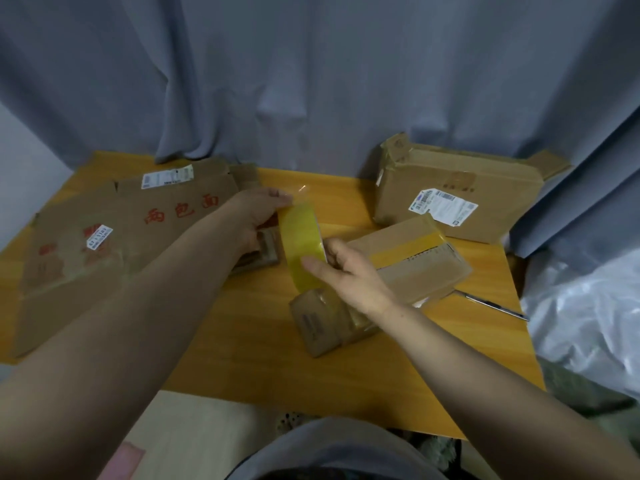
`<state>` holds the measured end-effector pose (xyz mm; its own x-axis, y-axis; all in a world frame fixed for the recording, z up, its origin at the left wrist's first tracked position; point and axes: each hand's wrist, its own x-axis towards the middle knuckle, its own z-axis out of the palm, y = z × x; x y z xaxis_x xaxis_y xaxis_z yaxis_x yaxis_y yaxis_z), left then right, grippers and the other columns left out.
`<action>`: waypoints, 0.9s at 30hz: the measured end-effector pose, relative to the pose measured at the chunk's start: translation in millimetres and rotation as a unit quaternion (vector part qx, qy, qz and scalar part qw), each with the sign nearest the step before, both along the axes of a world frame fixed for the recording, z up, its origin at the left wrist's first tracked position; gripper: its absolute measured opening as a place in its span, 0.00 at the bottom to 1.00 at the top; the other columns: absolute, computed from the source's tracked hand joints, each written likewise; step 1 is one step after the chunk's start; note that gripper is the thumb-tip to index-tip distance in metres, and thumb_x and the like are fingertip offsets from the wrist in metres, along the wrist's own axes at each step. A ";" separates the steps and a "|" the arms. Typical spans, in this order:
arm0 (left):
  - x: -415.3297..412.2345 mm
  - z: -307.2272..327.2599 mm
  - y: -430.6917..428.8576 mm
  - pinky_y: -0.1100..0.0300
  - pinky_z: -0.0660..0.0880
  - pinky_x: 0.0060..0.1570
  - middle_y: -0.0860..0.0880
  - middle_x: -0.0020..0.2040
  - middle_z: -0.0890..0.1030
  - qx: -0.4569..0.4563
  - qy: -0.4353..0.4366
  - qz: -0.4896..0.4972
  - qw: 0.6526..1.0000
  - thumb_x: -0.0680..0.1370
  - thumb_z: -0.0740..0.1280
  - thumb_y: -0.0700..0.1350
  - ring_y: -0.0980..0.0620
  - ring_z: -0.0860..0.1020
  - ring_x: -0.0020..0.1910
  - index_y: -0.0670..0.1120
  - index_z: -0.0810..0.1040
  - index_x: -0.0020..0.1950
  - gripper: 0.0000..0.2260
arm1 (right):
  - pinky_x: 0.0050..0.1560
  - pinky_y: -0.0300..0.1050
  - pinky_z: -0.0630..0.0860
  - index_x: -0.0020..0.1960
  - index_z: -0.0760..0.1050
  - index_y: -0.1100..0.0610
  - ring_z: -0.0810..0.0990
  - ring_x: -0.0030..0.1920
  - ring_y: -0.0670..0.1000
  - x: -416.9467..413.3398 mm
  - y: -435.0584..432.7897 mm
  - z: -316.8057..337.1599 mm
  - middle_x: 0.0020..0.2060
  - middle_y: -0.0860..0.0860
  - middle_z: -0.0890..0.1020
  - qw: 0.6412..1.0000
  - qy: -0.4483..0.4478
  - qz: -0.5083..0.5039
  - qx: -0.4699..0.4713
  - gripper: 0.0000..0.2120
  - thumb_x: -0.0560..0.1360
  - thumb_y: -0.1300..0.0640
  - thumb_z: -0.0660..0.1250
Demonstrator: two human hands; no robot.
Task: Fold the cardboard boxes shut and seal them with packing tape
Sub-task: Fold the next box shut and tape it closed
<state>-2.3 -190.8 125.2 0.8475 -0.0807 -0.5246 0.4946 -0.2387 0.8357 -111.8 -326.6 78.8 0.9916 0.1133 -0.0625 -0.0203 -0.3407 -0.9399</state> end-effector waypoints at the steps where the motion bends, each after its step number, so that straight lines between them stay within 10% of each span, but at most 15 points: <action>1: 1.3 0.6 1.7 0.69 0.67 0.17 0.50 0.36 0.72 0.009 -0.012 0.003 1.000 0.79 0.64 0.40 0.59 0.74 0.27 0.49 0.71 0.39 0.09 | 0.37 0.37 0.67 0.39 0.71 0.46 0.73 0.33 0.40 -2.4 0.6 6.7 0.32 0.41 0.78 0.998 -0.002 -0.017 0.053 0.10 0.79 0.53 0.63; 5: 10.3 3.2 12.3 0.73 0.66 0.17 0.50 0.39 0.76 0.063 -0.079 0.045 0.994 0.75 0.69 0.38 0.57 0.73 0.35 0.48 0.74 0.39 0.08 | 0.56 0.60 0.70 0.56 0.72 0.69 0.76 0.53 0.62 -0.9 14.4 28.9 0.53 0.70 0.72 0.975 0.022 -0.121 0.184 0.26 0.77 0.44 0.64; 11: 26.2 -10.0 25.4 0.63 0.73 0.36 0.47 0.36 0.75 0.092 -0.112 0.097 0.985 0.74 0.71 0.40 0.53 0.73 0.35 0.45 0.72 0.36 0.10 | 0.40 0.35 0.75 0.40 0.77 0.52 0.79 0.35 0.39 -3.8 19.2 27.6 0.34 0.46 0.79 0.965 0.094 -0.115 0.215 0.08 0.77 0.52 0.67; 15: 27.7 -37.2 32.5 0.60 0.68 0.30 0.45 0.32 0.72 0.077 -0.079 0.076 0.991 0.75 0.68 0.37 0.51 0.70 0.30 0.44 0.70 0.32 0.13 | 0.52 0.53 0.75 0.52 0.75 0.72 0.79 0.45 0.62 -21.1 28.2 34.3 0.43 0.71 0.74 0.961 0.118 -0.160 0.191 0.36 0.65 0.39 0.74; 20: 4.5 -59.9 8.6 0.62 0.67 0.32 0.50 0.29 0.75 -0.060 -0.035 0.077 0.995 0.76 0.69 0.38 0.55 0.72 0.32 0.43 0.74 0.34 0.11 | 0.60 0.58 0.75 0.38 0.81 0.56 0.83 0.49 0.59 -51.4 13.7 44.0 0.44 0.58 0.84 0.949 0.142 -0.222 0.173 0.09 0.68 0.50 0.74; 27: -22.6 -68.5 -19.2 0.49 0.71 0.63 0.49 0.37 0.79 -0.129 -0.004 0.097 0.987 0.75 0.70 0.38 0.49 0.78 0.47 0.37 0.76 0.51 0.08 | 0.54 0.53 0.78 0.48 0.82 0.60 0.84 0.43 0.53 -93.1 -7.7 51.8 0.40 0.53 0.85 0.945 0.154 -0.259 0.130 0.28 0.58 0.40 0.74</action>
